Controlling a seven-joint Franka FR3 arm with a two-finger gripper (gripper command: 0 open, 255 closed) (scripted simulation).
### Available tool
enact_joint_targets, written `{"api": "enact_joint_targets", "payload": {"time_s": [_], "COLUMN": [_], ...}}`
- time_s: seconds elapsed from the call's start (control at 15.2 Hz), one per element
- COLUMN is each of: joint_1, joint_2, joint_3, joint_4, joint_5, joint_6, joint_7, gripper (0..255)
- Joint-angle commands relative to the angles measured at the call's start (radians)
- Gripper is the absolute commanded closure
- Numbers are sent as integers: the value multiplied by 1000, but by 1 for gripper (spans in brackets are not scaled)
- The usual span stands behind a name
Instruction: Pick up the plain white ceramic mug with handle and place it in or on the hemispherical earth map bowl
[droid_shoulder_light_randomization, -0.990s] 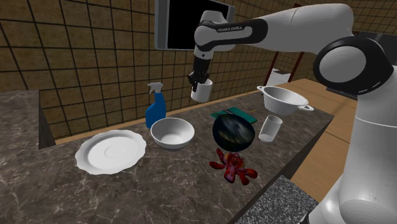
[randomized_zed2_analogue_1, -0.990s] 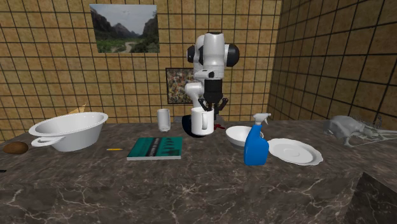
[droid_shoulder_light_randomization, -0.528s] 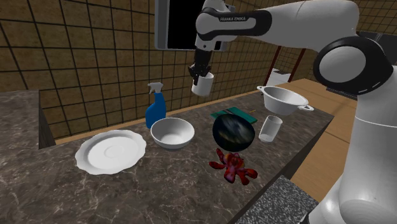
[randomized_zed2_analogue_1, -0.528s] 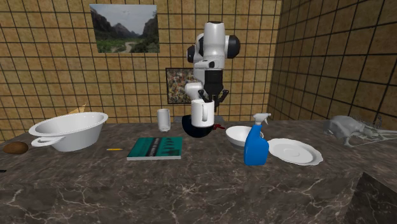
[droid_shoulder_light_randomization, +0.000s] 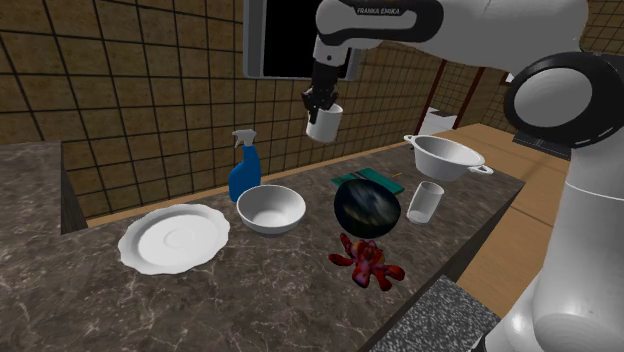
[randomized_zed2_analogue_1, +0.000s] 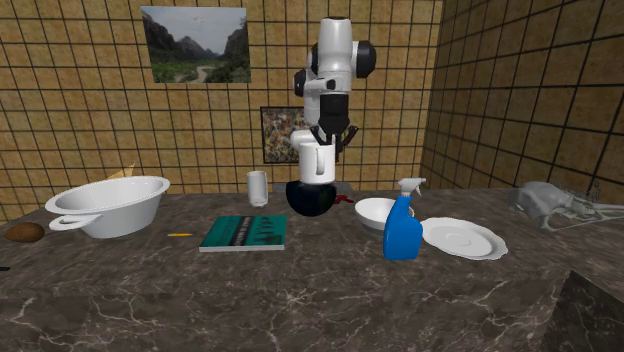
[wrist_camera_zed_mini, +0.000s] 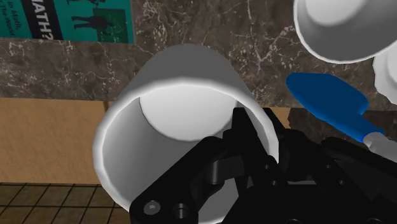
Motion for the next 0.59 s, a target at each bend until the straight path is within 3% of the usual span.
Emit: {"api": "enact_joint_targets", "payload": {"time_s": [0.0,0.53], "joint_1": [-1,-12], "joint_2": [-92,-434], "joint_3": [-1,-11], "joint_4": [-122,-523], "joint_5": [-1,-5], "joint_6": [31,90], "joint_7": [-2,-22], "gripper": [255,255]}}
